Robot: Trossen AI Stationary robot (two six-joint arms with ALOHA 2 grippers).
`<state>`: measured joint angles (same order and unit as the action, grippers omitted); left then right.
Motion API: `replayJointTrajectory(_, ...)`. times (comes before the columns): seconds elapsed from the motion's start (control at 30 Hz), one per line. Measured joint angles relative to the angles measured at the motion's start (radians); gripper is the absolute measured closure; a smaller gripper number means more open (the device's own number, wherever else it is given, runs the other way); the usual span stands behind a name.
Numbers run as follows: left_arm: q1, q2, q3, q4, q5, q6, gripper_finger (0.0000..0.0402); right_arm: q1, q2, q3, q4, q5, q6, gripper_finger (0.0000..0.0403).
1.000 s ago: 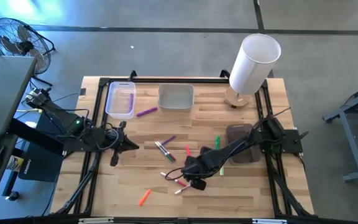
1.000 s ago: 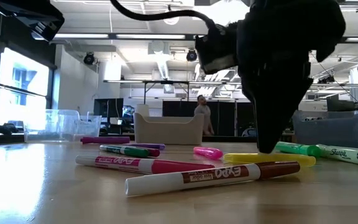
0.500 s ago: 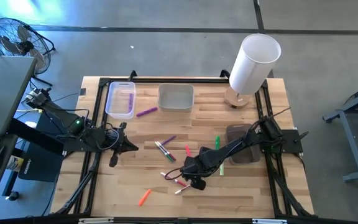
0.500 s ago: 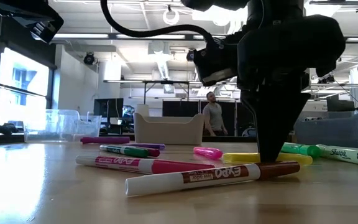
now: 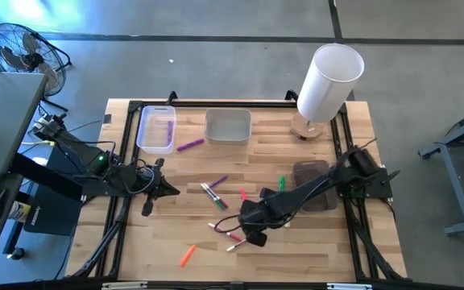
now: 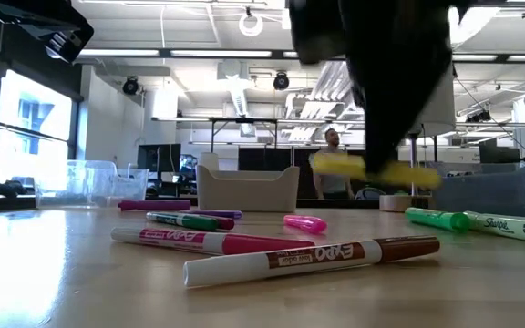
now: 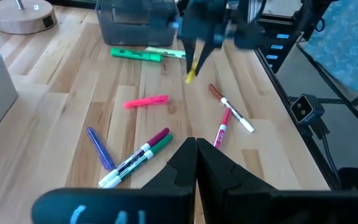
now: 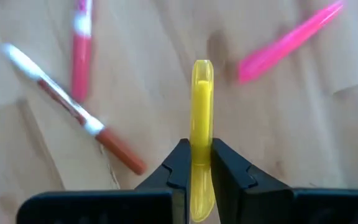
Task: Pick & Place Markers
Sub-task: Put the yellow pen into the gray bin
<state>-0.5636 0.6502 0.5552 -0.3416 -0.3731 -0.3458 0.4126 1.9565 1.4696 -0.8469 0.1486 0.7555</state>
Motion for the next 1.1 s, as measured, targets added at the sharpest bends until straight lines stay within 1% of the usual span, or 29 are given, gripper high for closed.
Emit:
replayJointTrajectory(0.13,0.000,0.000,0.000,0.002,-0.012,0.000,0.0401,-0.016,-0.094,0.000,-0.001,0.109,-0.026,0.0372)
replayJointTrajectory(0.23,0.000,0.000,0.000,0.002,-0.044,-0.002,0.0401,-0.060,-0.157,0.000,0.004,0.168,-0.097,0.0371)
replayJointTrajectory(0.3,0.000,0.000,0.000,0.002,-0.064,-0.024,0.0401,-0.106,-0.192,-0.002,0.027,0.187,-0.174,0.0370)
replayJointTrajectory(0.37,0.000,0.000,0.000,0.002,-0.091,-0.051,0.0401,-0.170,-0.236,-0.031,0.122,0.176,-0.266,0.0370)
replayJointTrajectory(0.43,0.001,0.000,0.000,0.002,-0.114,-0.055,0.0401,-0.248,-0.274,-0.076,0.239,0.131,-0.345,0.0370)
replayJointTrajectory(0.53,0.001,0.000,0.000,0.002,-0.141,-0.055,0.0401,-0.380,-0.294,-0.134,0.392,0.063,-0.406,0.0370)
replayJointTrajectory(0.6,0.001,0.000,0.000,0.002,-0.170,-0.054,0.0401,-0.464,-0.292,-0.140,0.453,0.028,-0.450,0.0370)
replayJointTrajectory(0.7,0.001,0.000,0.001,0.002,-0.222,-0.055,0.0401,-0.573,-0.264,-0.108,0.533,-0.036,-0.553,0.0370)
replayJointTrajectory(0.8,0.001,-0.004,0.001,-0.001,-0.305,-0.057,0.0401,-0.653,-0.204,-0.028,0.521,-0.084,-0.638,0.0370)
replayJointTrajectory(0.87,0.001,-0.018,0.001,-0.012,-0.370,-0.062,0.0401,-0.692,-0.156,0.045,0.477,-0.112,-0.684,0.0370)
replayJointTrajectory(0.97,0.001,-0.045,0.001,-0.045,-0.451,-0.081,0.0401,-0.735,-0.070,0.175,0.378,-0.121,-0.749,0.0370)
replayJointTrajectory(1.1,0.001,-0.066,0.002,-0.053,-0.482,-0.082,0.0401,-0.780,0.069,0.350,0.201,-0.123,-0.786,0.0370)
